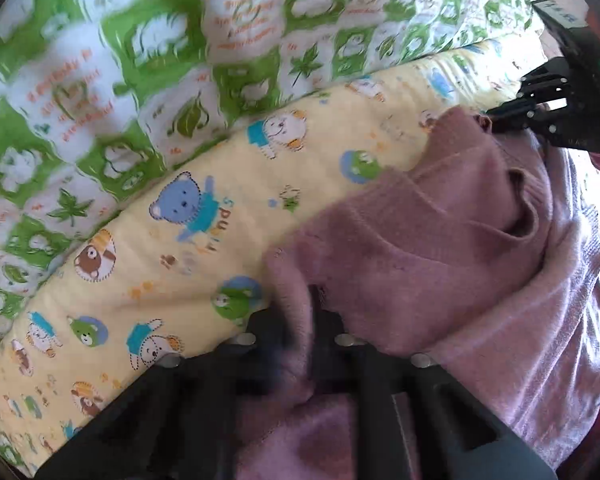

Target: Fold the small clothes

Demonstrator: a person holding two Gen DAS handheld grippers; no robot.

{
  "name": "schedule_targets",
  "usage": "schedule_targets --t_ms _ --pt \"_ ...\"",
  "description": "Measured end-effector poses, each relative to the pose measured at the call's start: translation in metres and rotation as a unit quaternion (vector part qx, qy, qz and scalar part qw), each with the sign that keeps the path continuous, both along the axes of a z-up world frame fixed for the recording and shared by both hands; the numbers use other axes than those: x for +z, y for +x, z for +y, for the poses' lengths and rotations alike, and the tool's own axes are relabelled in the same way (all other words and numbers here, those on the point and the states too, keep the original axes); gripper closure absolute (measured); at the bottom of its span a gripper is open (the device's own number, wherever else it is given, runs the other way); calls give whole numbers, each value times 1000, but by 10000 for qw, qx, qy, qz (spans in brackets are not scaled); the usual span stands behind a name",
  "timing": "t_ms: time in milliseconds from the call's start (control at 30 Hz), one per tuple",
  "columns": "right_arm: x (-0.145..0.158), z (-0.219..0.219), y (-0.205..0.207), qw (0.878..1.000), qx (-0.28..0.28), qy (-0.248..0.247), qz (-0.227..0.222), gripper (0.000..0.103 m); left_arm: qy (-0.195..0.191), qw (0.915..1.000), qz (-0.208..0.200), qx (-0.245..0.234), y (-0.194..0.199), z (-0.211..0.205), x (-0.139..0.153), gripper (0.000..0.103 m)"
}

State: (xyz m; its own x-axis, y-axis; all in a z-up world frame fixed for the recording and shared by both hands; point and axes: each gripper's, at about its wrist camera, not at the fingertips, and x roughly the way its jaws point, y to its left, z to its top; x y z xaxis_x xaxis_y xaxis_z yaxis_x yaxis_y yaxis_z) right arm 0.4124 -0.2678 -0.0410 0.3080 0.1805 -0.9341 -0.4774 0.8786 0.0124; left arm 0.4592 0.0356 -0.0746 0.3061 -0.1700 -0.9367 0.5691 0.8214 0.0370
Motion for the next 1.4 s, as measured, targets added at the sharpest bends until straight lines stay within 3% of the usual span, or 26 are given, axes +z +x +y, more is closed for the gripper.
schedule_targets --t_ms 100,167,200,233,333,400,467,567,667,700,733,767,867,1000,1133,1267,1400 --pt "27 -26 -13 9949 -786 231 -581 98 -45 9990 -412 144 -7 5 18 97" --pt "48 -60 -16 9789 -1668 693 -961 98 -129 9974 -530 461 -2 13 23 97" --pt "50 -69 -17 9722 -1947 747 -1065 103 -74 9968 -538 588 2 17 20 97" --pt "49 -75 -16 9639 -2303 473 -1249 103 63 9960 -514 731 10 24 12 97" --pt "29 -91 -6 9505 -2902 484 -1000 103 97 9945 -505 915 17 23 3 97" --pt "20 -89 -5 9511 -2896 573 -911 103 103 9929 -550 1046 21 27 7 97" --pt "24 -86 -13 9510 -2841 709 -996 103 74 9912 -597 1179 13 5 5 97" --pt "36 -75 -27 9517 -2708 992 -1054 103 -128 9915 -491 1194 -2 13 21 93" --pt "51 -66 -52 9505 -2577 1381 -1049 102 -150 9901 -507 1302 -26 23 39 71" --pt "53 -63 -62 9492 -2568 1522 -1002 99 -254 9887 -497 1389 -38 29 47 52" --pt "57 -58 -75 9477 -2530 1707 -929 97 -373 9867 -529 1492 -52 33 54 41" --pt "60 -54 -85 9468 -2512 1812 -872 89 -487 9851 -555 1556 -64 37 60 39" --pt "65 -57 -129 9375 -2624 2158 -752 41 -744 9804 -535 1743 -117 47 74 39" --pt "56 -42 -193 9320 -2772 2253 -610 39 -852 9764 -394 1947 -187 50 71 38" --pt "51 -40 -246 9220 -3001 2417 -382 39 -915 9655 137 2435 -265 57 49 35" --pt "50 -25 -299 9175 -3159 2396 -311 39 -643 9531 747 2862 -316 58 14 33" --pt "53 -7 -337 9141 -3223 2446 -265 39 -761 9435 1131 3020 -353 51 6 33"
